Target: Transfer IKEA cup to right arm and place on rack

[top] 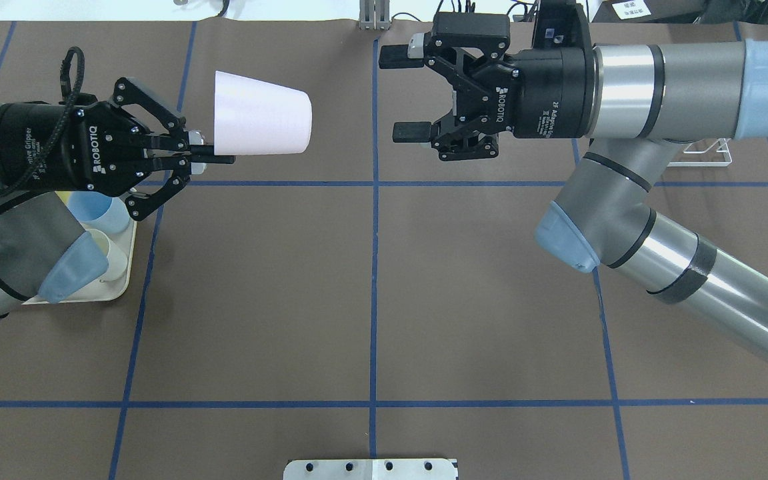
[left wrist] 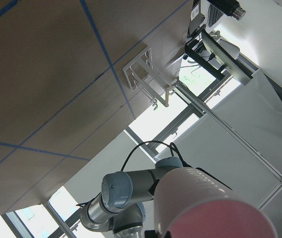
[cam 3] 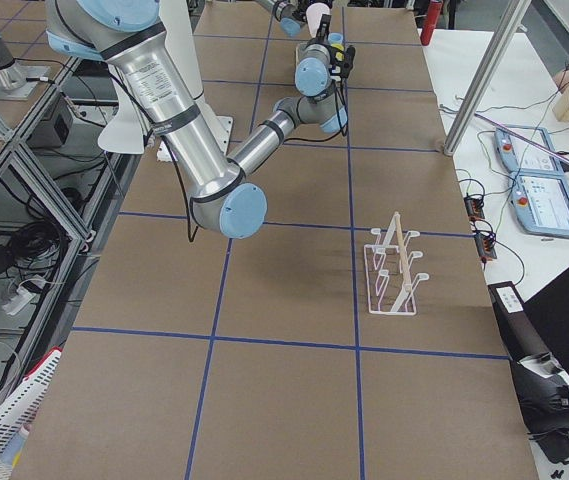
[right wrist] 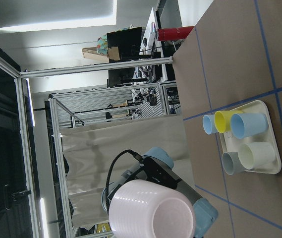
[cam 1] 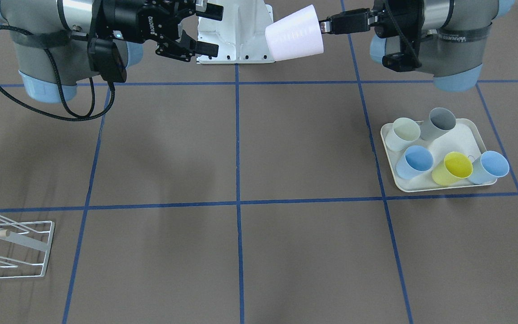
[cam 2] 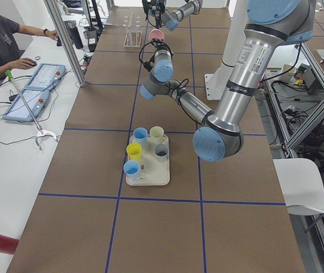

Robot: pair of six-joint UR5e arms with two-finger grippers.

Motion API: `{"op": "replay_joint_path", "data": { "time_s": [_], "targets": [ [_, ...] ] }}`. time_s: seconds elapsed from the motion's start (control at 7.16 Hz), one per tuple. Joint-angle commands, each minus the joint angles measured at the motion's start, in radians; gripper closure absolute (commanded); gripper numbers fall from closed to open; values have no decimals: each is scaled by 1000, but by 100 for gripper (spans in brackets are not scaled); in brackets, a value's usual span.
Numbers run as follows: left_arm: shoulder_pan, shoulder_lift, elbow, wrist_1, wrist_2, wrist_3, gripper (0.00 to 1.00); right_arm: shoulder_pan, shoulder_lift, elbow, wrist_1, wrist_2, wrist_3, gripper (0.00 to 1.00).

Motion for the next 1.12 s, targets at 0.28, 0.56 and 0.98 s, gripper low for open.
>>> {"op": "replay_joint_path", "data": {
  "time_s": [0.28,0.56,0.98],
  "targets": [
    [44,-16,-48,-86,89,-128,100,-46,19,-3,99,-60,0,4],
    [59,-22,-52,-87,121,-128,100,-76,25,-4,151,-139,0,4],
    [61,-25,-54,-86,138,-127,100,-95,51,-6,156,-152,-4,5]
  ]
}}
